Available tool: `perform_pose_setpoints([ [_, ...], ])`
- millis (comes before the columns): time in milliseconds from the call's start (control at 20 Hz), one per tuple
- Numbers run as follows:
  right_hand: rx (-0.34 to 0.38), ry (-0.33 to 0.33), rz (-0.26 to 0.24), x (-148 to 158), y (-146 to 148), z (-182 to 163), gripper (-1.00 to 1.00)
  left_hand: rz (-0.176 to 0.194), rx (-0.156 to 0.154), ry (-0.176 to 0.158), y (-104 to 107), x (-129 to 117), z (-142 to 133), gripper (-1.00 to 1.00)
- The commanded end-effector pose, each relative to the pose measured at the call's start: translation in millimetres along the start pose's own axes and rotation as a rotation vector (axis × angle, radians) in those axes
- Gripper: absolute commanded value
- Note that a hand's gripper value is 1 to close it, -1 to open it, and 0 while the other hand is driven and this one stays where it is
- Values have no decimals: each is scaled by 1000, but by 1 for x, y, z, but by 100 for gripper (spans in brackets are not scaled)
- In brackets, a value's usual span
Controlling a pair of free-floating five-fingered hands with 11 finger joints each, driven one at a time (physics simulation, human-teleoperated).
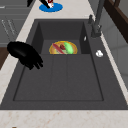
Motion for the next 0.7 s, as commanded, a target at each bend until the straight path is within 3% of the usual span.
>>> perform_pose_setpoints([
  [0,0,0,0,0,0,0,0,-51,-17,15,-16,19,-13,-100],
  [300,0,0,0,0,0,0,0,-69,-5,33,-38,44,-32,-100],
  [350,0,0,0,0,0,0,0,-87,-7,23,-42,50,-29,-100],
  [650,0,0,0,0,0,0,0,-88,-20,22,-54,65,-40,-100],
])
